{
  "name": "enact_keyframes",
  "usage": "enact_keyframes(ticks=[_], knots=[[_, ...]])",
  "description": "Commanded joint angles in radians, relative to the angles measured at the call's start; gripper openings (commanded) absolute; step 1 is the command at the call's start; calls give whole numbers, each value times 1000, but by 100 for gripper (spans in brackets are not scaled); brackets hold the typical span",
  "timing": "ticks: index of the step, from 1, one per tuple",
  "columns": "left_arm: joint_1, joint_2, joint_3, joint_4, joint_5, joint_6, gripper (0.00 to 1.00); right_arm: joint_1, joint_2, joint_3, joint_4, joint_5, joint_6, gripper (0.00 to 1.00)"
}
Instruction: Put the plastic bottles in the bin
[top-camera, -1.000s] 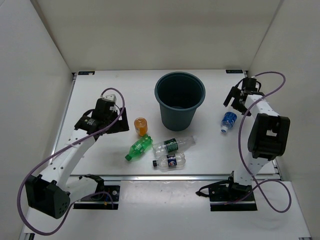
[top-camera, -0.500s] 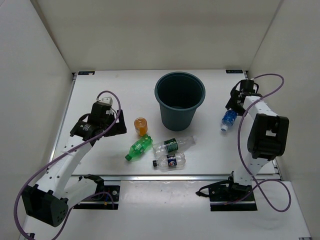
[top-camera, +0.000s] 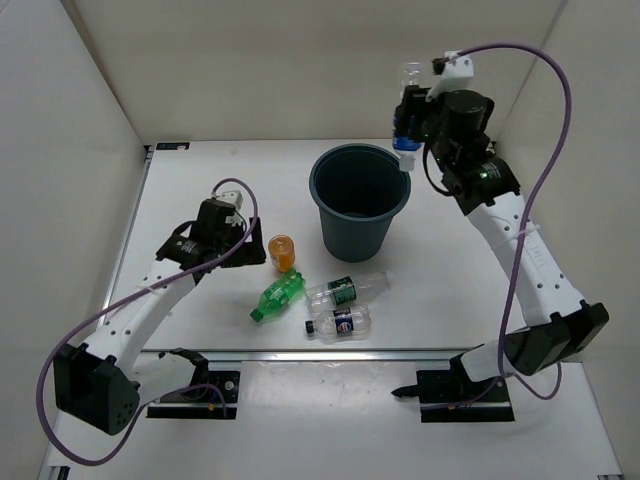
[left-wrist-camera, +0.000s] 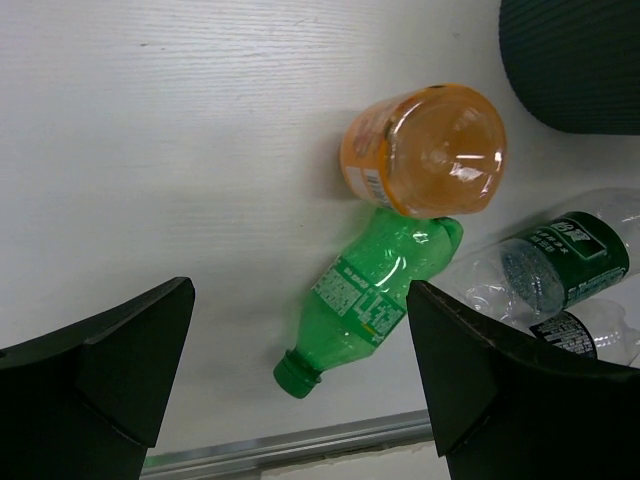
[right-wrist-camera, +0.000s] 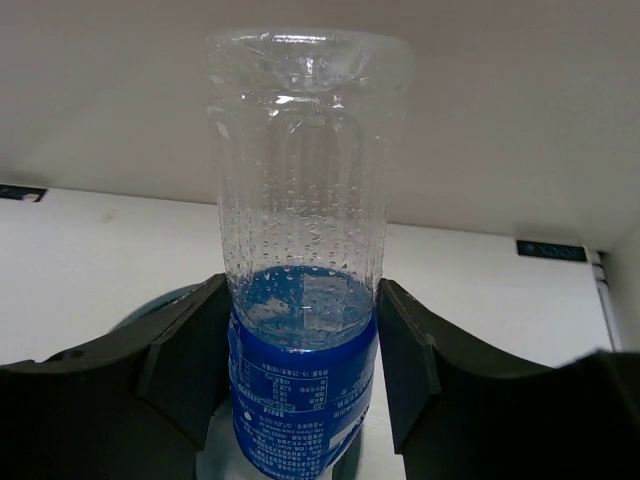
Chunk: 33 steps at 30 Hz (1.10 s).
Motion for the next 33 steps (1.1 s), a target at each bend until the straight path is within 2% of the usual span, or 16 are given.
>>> enact_keyframes(ticks=[1,5,6,7,10,11,14,17,18,20,24,29,33], knots=[[-24,40,62,73,33,19,98,71,59,1,94,18,-71,13],[-59,80,78,99,3,42,99,199,111,-13,182,64,-148,15],[-62,89,84,114,-5,42,99,223,116,-40,209,67,-162,17],[-62,90,84,119,1,42,99,234,125,-59,243,80,-168,26],[-70,113,88,160,18,52,98,283,143,-102,304,210,-237,28],[-73,118,99,165,13,59,99,282,151,-96,295,207,-236,29],[-105,164,124,177,12,65,99,293,139,-117,277,186,-207,45],[-130,198,134,199,18,63,99,300,85,-191,323,195,-193,69],[-141,216,134,193,7,62,99,299,65,-197,321,180,-181,82],[-145,247,137,199,-10,60,98,264,47,-190,277,109,-148,97],[-161,313,157,220,-34,51,99,218,-21,-217,243,66,-79,99],[-173,362,196,234,-11,25,99,195,-81,-214,137,156,-95,99],[-202,403,177,214,-78,31,98,123,-177,-312,119,140,-24,99]])
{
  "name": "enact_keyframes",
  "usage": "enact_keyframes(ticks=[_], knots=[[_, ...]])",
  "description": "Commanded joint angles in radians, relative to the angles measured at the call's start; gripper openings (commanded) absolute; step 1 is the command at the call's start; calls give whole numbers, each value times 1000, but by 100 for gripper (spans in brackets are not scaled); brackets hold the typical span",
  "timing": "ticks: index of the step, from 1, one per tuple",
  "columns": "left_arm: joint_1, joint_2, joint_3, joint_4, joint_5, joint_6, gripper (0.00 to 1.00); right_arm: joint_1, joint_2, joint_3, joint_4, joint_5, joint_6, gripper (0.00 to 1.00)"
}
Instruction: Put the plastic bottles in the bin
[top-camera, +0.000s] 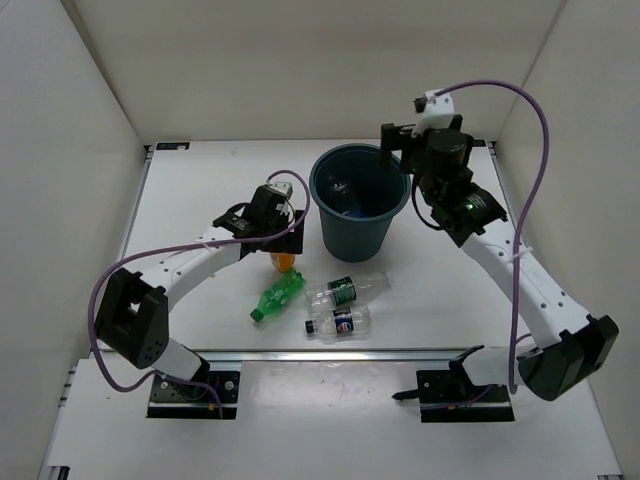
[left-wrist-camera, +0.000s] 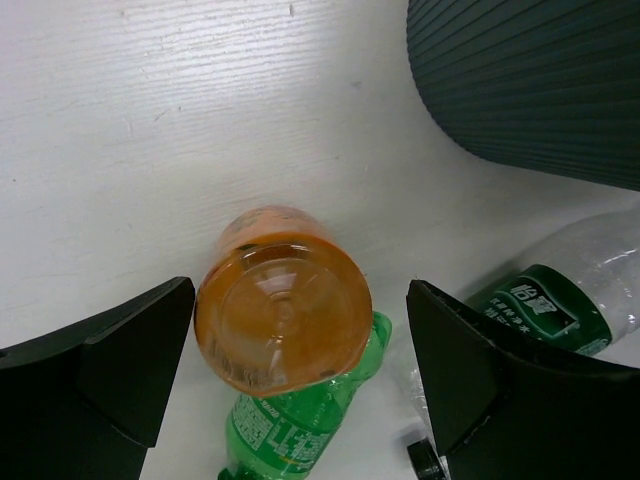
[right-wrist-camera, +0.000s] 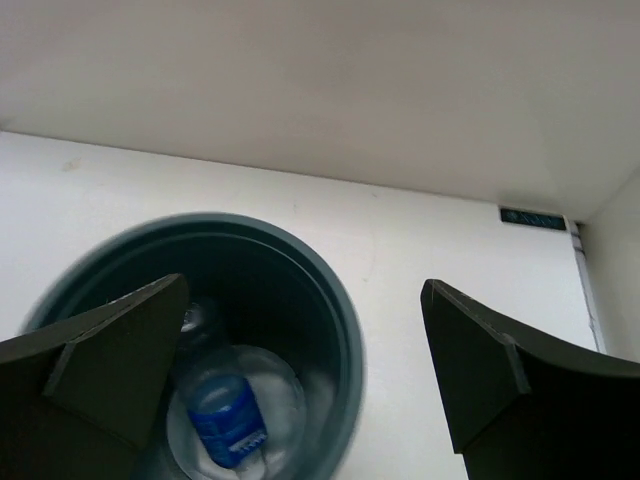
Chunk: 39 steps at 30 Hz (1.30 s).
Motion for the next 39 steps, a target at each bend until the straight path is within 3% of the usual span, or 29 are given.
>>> enact_keyframes(ticks=[1,4,6,9,11,13,16,18,23,28,32,35,39], knots=[[-27,19,12,-4,-59,-5,99,-52,-93,-89,-27,15,85,99],[-25,39,12,-24,-85,-5,99,-120,-174,-161,-45,-5,131,99],[-25,39,11,-22,-103,-11,94,-144,-221,-200,-86,2,168,99],[-25,22,4,-7,-94,-13,71,-221,-281,-267,-145,16,231,99],[-28,8,15,-4,-102,-10,52,-322,-315,-344,-213,-55,276,99],[-25,-13,20,-5,-111,-13,43,-403,-344,-408,-270,-141,297,99],[-2,-56,44,-23,-117,-8,39,-477,-344,-519,-330,-215,319,99],[10,-85,93,-63,-146,2,38,-463,-335,-574,-361,-209,313,99],[5,-136,350,-122,-245,45,35,-421,-217,-620,-416,-198,337,99],[-59,-87,573,-42,-131,102,37,-350,-225,-625,-372,-146,354,99],[-152,60,751,-14,-111,144,40,-393,-268,-614,-361,-238,351,99],[-171,158,833,-39,-70,136,46,-387,-292,-599,-379,-199,359,99],[-191,204,791,-22,-93,111,80,-379,-314,-573,-402,-174,357,99]])
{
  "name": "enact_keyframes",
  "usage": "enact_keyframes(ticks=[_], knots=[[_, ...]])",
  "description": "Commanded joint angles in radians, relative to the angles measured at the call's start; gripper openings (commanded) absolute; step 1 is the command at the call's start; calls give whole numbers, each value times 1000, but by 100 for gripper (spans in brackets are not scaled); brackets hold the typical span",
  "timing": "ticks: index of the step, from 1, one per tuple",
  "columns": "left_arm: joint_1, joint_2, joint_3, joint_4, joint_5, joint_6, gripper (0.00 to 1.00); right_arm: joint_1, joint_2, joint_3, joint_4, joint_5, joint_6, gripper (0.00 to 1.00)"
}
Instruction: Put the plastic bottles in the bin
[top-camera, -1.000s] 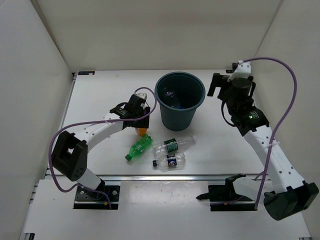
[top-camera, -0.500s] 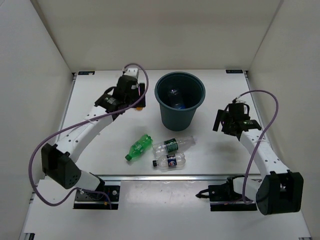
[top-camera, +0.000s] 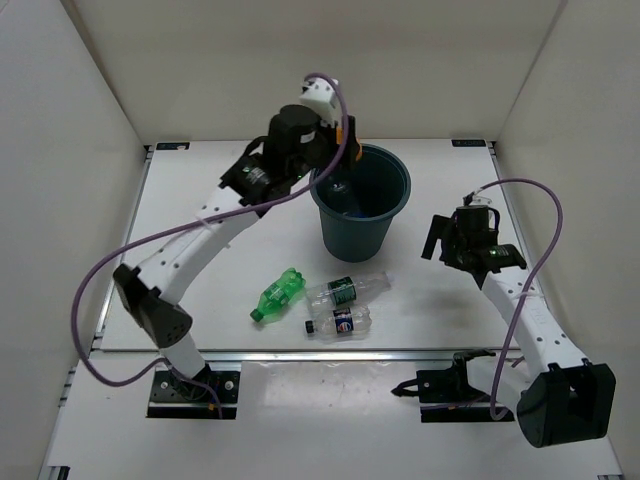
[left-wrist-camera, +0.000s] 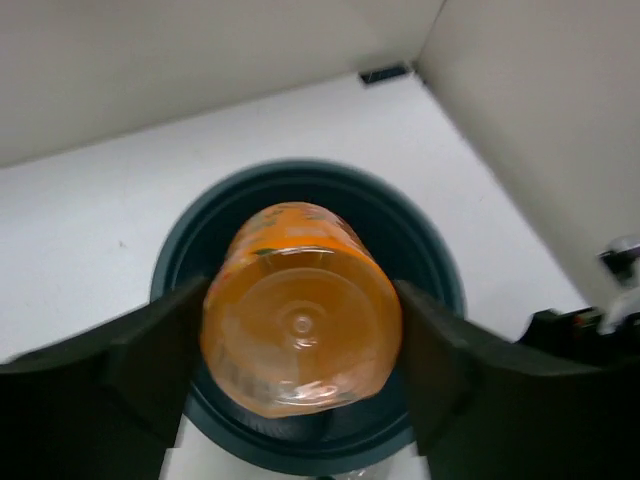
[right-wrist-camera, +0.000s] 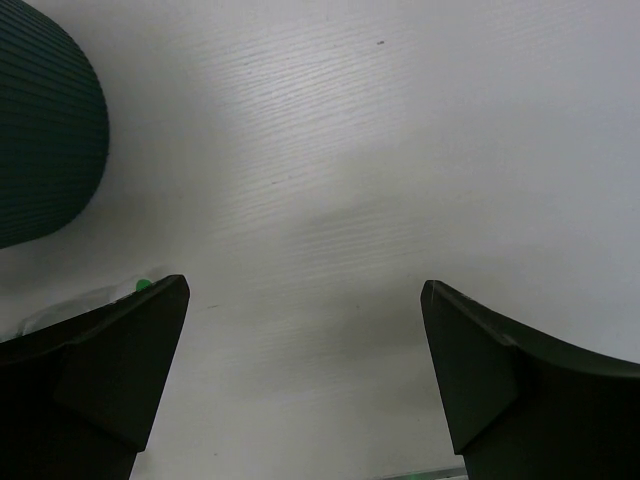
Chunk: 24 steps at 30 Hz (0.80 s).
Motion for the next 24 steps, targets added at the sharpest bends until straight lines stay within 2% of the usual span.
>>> enact_keyframes(ticks=[1,2,3,6,10,12,14,16,18,20,21,22,23,24], knots=[[-8,30,-33,-35,24,-1,91,12,-34,63,-1,1,-4,99],[-8,24,-28,-44,25,5,97,21,-34,59,2,-11,-15,99],[-13,24,-24,-42,28,8,99,41,-38,59,7,-23,-23,99],[-14,-2,-4,-54,-25,39,99,108,-61,30,62,-54,-60,99],[16,-35,43,-111,-55,63,98,150,-63,24,64,-175,-49,99],[44,-84,4,-117,-68,37,98,182,-40,33,27,-168,-2,99],[73,-141,-62,-127,-88,11,99,255,-38,28,18,-96,69,99],[111,-218,-223,-112,-102,-26,99,292,-44,1,13,-73,228,99],[204,-337,-377,-87,-82,-88,98,302,-75,-59,85,-98,323,99],[287,-420,-587,-95,2,-153,99,317,-116,-171,199,-157,416,99],[333,-481,-640,-87,28,-173,98,318,-141,-194,275,-170,466,100],[355,-517,-760,-66,98,-182,98,328,-150,-231,322,-171,526,100],[369,-581,-866,-55,113,-193,98,338,-143,-255,334,-162,566,99],[367,-623,-910,-65,101,-213,99,361,-144,-259,338,-125,583,99]])
